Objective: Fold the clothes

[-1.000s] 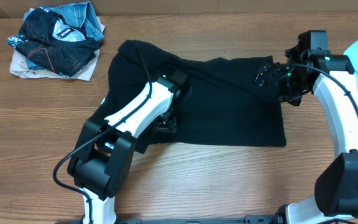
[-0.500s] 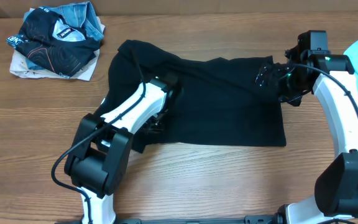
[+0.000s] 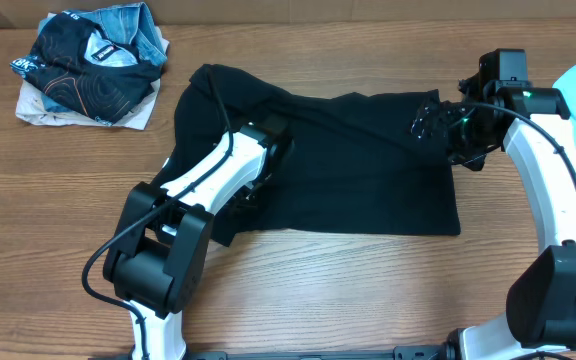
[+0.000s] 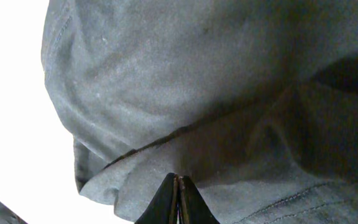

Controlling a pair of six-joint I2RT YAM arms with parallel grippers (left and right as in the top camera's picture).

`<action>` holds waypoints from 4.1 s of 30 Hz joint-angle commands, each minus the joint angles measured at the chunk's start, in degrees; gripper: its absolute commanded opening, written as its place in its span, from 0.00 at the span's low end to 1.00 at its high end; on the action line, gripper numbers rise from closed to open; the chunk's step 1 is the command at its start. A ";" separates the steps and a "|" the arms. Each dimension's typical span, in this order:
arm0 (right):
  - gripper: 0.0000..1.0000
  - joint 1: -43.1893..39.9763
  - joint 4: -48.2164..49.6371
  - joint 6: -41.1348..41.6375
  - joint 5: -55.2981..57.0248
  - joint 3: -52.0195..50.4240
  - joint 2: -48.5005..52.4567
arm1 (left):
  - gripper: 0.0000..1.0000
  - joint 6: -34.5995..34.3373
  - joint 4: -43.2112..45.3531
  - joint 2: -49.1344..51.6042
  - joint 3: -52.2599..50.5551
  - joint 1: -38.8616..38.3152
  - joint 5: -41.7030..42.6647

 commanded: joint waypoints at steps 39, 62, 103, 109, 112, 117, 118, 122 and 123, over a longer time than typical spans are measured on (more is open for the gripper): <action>1.00 -0.28 -1.07 -0.85 1.07 1.05 -0.52 | 0.55 7.21 4.37 0.31 -1.62 -0.48 8.00; 1.00 -0.28 -0.68 -0.85 1.22 1.05 -0.52 | 0.04 9.90 6.34 0.28 3.63 1.09 0.02; 1.00 -0.28 -0.55 -1.51 1.22 1.05 -0.52 | 1.00 23.82 0.42 -2.82 14.75 2.64 4.26; 1.00 -0.28 0.24 -1.51 1.20 1.05 -0.52 | 1.00 27.17 1.05 -2.78 10.47 -3.19 2.80; 1.00 -0.28 0.26 -1.53 1.22 1.05 -0.52 | 0.99 27.12 3.30 -2.71 6.49 -3.89 2.75; 1.00 -0.28 0.63 -1.51 1.20 1.05 -0.52 | 0.98 26.49 6.62 -2.71 1.90 -3.89 2.73; 1.00 -0.28 0.74 -1.49 1.20 1.05 -0.52 | 0.97 25.33 7.56 -2.71 0.92 -3.89 2.71; 1.00 -0.28 0.68 -1.51 1.20 1.05 -0.52 | 0.91 24.06 10.40 -2.71 -0.96 -3.78 2.36; 1.00 -0.28 0.66 -1.51 1.20 1.05 -0.52 | 0.91 24.02 11.06 -2.71 -1.44 -3.78 1.79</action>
